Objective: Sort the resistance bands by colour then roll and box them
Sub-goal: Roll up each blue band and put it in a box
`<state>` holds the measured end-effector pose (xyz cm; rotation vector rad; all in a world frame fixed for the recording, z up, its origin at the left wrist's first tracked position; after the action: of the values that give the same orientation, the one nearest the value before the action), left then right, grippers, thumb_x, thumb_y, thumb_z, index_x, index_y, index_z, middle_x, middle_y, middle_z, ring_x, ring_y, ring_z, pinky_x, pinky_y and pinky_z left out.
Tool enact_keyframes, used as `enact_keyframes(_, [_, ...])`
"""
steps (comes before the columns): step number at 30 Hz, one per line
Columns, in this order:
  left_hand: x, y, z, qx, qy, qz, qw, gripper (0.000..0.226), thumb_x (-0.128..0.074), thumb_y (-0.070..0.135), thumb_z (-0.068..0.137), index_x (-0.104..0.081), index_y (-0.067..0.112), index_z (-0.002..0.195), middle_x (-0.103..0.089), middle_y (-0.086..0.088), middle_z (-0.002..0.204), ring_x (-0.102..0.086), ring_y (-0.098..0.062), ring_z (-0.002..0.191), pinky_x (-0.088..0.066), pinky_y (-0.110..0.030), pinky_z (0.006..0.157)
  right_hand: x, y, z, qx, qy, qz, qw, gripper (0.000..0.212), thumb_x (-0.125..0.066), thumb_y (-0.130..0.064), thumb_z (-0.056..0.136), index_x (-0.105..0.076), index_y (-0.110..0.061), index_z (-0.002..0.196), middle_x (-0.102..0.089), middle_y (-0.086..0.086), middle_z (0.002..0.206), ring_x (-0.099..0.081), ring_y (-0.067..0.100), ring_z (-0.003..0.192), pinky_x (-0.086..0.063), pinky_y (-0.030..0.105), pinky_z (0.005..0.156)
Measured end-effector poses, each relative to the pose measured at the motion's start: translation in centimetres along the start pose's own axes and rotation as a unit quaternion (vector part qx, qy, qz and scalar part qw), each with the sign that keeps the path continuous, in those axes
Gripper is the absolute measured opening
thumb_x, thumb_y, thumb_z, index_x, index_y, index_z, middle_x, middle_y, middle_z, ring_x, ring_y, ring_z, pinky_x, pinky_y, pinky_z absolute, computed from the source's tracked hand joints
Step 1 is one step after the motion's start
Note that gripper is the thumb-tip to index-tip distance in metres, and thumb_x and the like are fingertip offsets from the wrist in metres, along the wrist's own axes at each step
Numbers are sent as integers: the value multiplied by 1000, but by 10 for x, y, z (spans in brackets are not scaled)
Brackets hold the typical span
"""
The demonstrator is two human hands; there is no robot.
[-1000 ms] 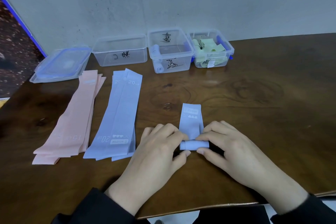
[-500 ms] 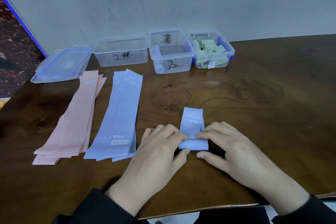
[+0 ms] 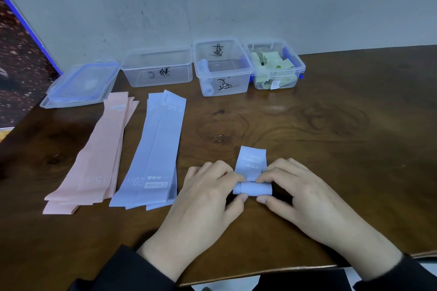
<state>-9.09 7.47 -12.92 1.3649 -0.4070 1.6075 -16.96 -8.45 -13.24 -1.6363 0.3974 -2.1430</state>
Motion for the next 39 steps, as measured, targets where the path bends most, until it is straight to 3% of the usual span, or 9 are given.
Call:
enact_keyframes(3, [0, 0, 1, 2, 0, -6, 1000, 35, -48, 51, 91, -64, 31, 115, -53, 18, 104, -49, -4, 95, -40, -26, 85, 0, -1, 0, 1, 7, -1, 1000, 31, -51, -53, 98, -68, -33, 113, -53, -24, 107, -54, 7, 97, -50, 30, 82])
enact_keyframes(6, [0, -1, 1, -5, -8, -6, 1000, 23, -55, 44, 93, -63, 32, 111, -51, 18, 102, -48, -5, 94, -39, -27, 86, 1, -1, 0, -1, 4, 2, 1000, 28, -54, -54, 95, -66, -34, 111, -53, -24, 106, -54, 8, 98, -50, 30, 83])
enact_keyframes(12, [2, 2, 0, -3, 2, -5, 1000, 32, -44, 49, 94, -64, 32, 112, -51, 18, 102, -45, -2, 94, -39, -25, 85, 0, 0, 0, -1, 1, 1, 1000, 27, -58, -54, 92, -64, -34, 109, -54, -23, 107, -55, 9, 98, -51, 32, 82])
enact_keyframes(18, [0, 0, 0, -1, -3, -7, 1000, 26, -58, 45, 92, -63, 32, 113, -51, 17, 103, -46, -4, 94, -38, -26, 85, 1, -1, 0, 0, 4, -1, 1000, 31, -56, -56, 94, -66, -33, 113, -54, -23, 108, -54, 9, 98, -50, 31, 83])
enact_keyframes(22, [2, 2, 0, -1, -2, -7, 1000, 33, -45, 50, 93, -63, 32, 114, -50, 19, 103, -45, -3, 95, -40, -26, 85, 0, 0, 0, 1, 0, 1, 1000, 30, -59, -54, 91, -65, -33, 112, -54, -22, 108, -55, 9, 98, -51, 33, 82])
enact_keyframes(27, [0, 0, 0, 5, -7, -11, 1000, 34, -47, 52, 91, -62, 33, 115, -51, 19, 104, -46, -3, 96, -42, -27, 85, 1, -2, 0, 1, 12, -11, 1000, 36, -51, -56, 96, -69, -31, 115, -52, -24, 107, -53, 6, 98, -51, 29, 82])
enact_keyframes(32, [1, 1, -1, 5, -11, -6, 1000, 32, -43, 50, 94, -64, 33, 113, -48, 19, 101, -44, -3, 93, -38, -25, 83, 2, -2, 0, 2, 4, -6, 1000, 35, -57, -58, 90, -65, -33, 114, -53, -24, 110, -54, 7, 100, -52, 29, 81])
enact_keyframes(39, [1, 3, 0, 2, -17, -4, 1000, 28, -55, 46, 93, -61, 35, 118, -49, 20, 105, -44, -2, 97, -35, -22, 85, 2, -3, 0, 4, 10, -16, 1000, 36, -52, -57, 92, -68, -34, 114, -51, -24, 107, -54, 7, 99, -52, 29, 79])
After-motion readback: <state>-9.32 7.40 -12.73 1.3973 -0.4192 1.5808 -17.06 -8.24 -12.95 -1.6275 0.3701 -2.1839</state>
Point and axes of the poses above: each hand's wrist, its own z-axis towards the middle knuckle, its own x-axis out of the back of the hand, y = z × x, the point moved 6 cm from there along z, towards the middle knuckle
